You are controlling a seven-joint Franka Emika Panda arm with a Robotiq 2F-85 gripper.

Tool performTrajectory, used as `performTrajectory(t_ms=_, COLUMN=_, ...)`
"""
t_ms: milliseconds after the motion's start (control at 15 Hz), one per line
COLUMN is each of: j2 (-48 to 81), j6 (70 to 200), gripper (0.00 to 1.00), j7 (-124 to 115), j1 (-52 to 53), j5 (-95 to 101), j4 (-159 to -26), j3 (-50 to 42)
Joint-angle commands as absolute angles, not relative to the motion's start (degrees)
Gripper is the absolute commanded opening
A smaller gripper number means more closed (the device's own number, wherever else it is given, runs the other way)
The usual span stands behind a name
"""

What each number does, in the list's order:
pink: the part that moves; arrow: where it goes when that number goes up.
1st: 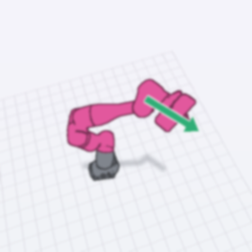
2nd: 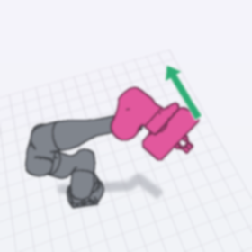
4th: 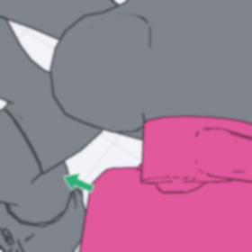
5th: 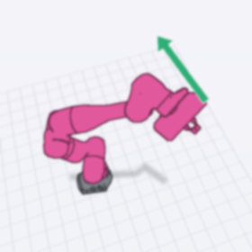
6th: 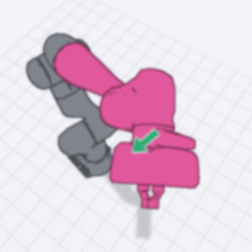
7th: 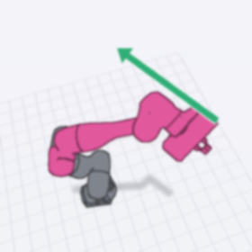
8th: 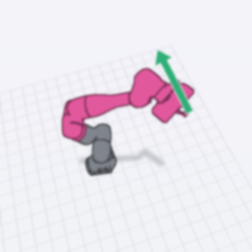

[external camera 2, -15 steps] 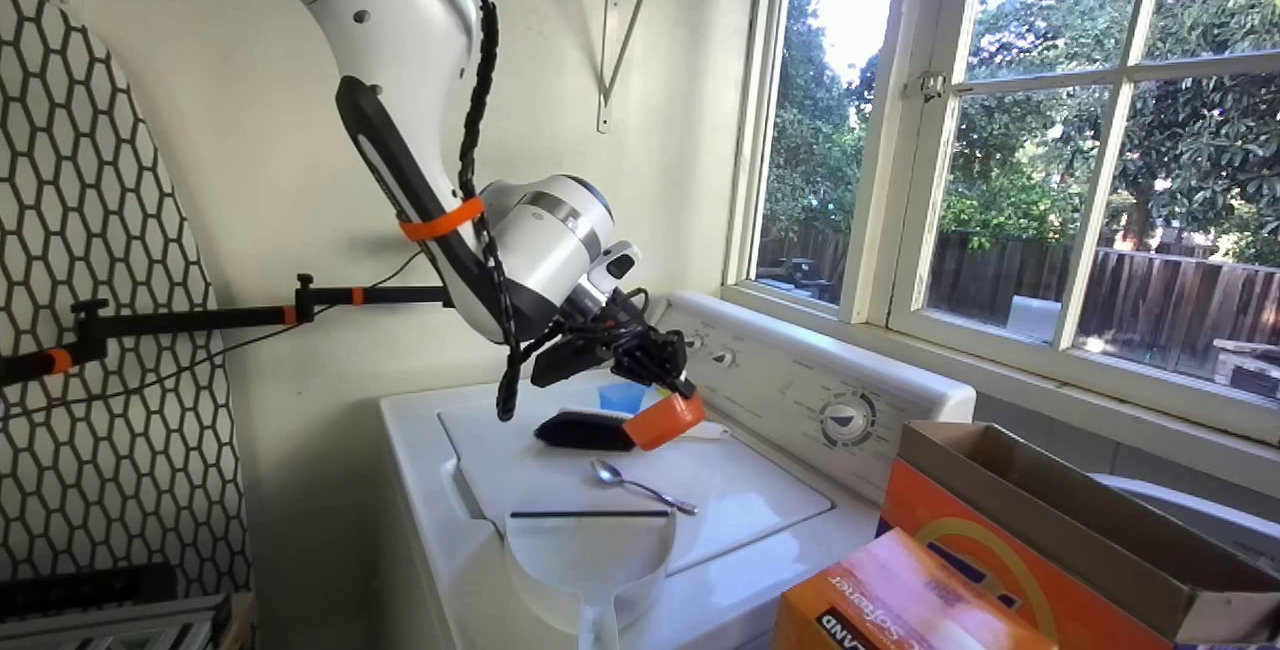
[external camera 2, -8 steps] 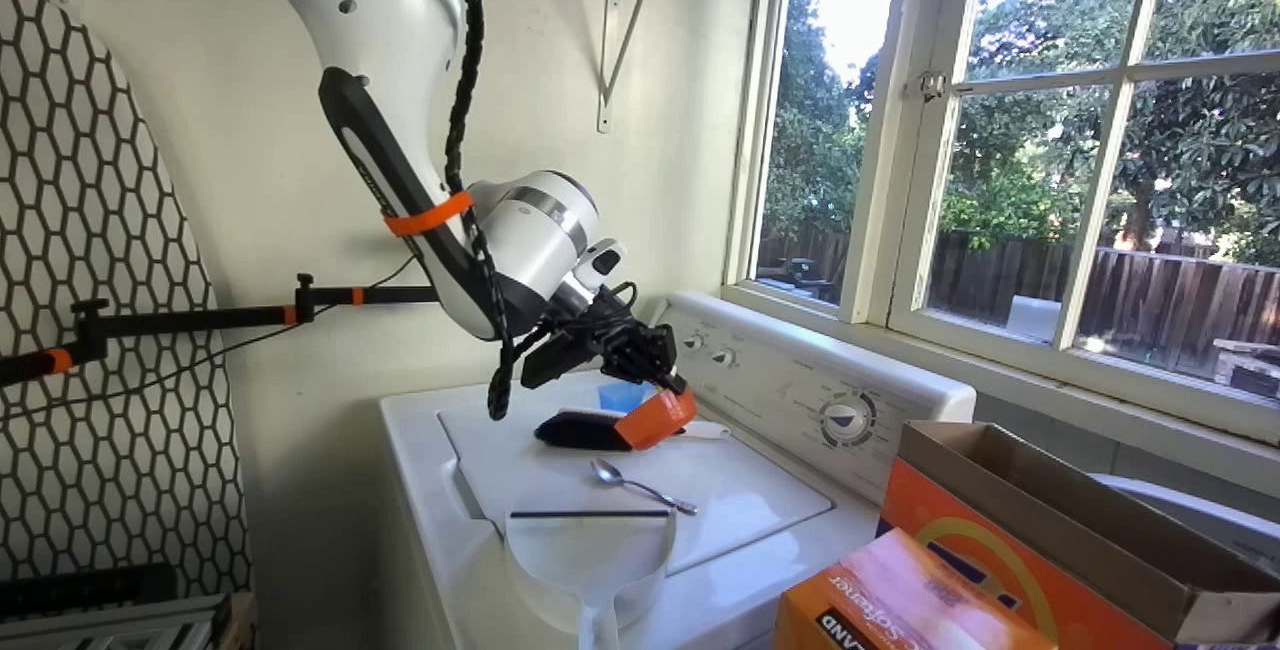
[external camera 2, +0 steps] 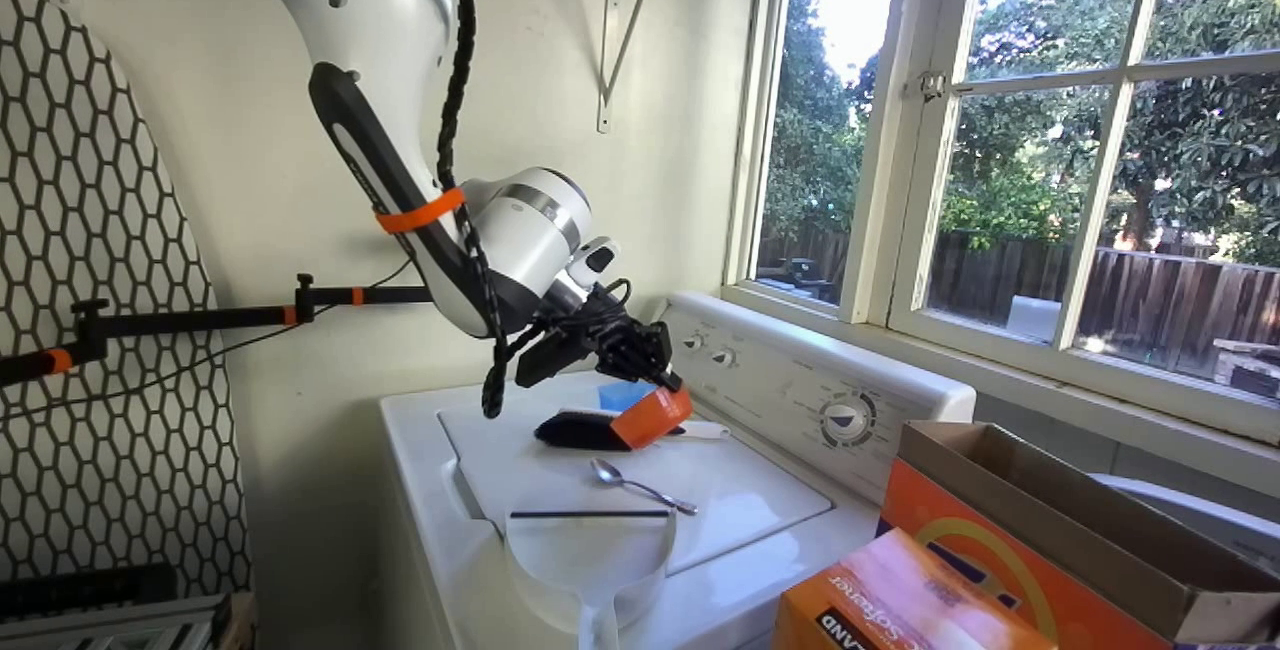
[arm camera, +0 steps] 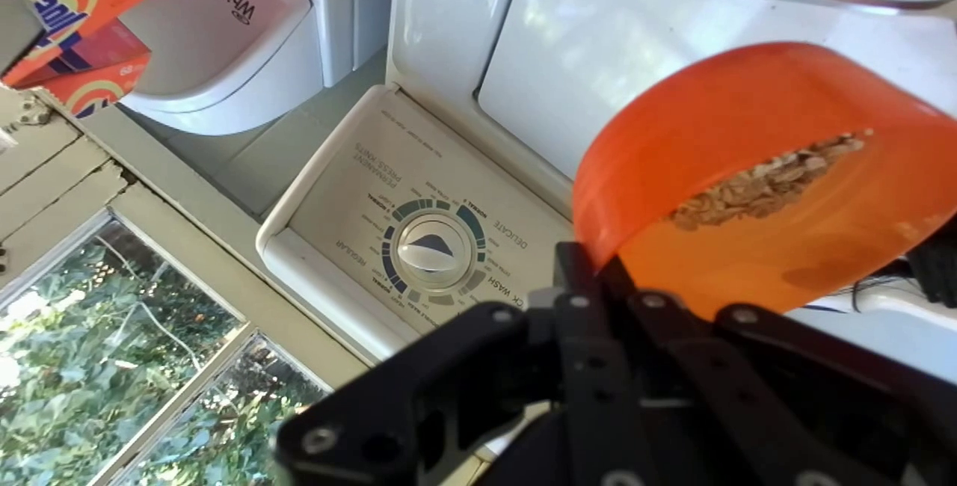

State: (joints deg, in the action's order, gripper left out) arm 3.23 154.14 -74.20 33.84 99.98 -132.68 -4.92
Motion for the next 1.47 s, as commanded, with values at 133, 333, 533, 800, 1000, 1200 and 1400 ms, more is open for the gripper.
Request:
performTrajectory(t_ms=133, j2=3.23, j6=154.09, gripper=0.04, j7=-74.20, j1=33.84, j5=99.98, j4=-132.70, j3=-4.90)
performTrajectory(t_ms=333, j2=3.24, j6=153.56, gripper=0.01, j7=-73.45, j1=34.00, j5=100.38, j4=-132.68, j3=-4.77)
performTrajectory(t_ms=533, j2=2.99, j6=152.82, gripper=0.01, j7=-71.31, j1=34.18, j5=100.55, j4=-132.99, j3=-4.64)
performTrajectory(t_ms=800, j2=2.84, j6=150.28, gripper=0.01, j7=-66.63, j1=27.81, j5=100.53, j4=-133.16, j3=2.71)
performTrajectory(t_ms=1000, j2=2.86, j6=148.33, gripper=0.01, j7=-64.04, j1=24.19, j5=100.75, j4=-133.12, j3=7.81)
performTrajectory(t_ms=1200, j2=2.90, j6=147.48, gripper=0.01, j7=-61.98, j1=21.72, j5=100.90, j4=-133.13, j3=11.39)
performTrajectory(t_ms=1400, j2=2.76, j6=146.65, gripper=0.01, j7=-59.89, j1=20.33, j5=100.89, j4=-133.31, j3=13.39)
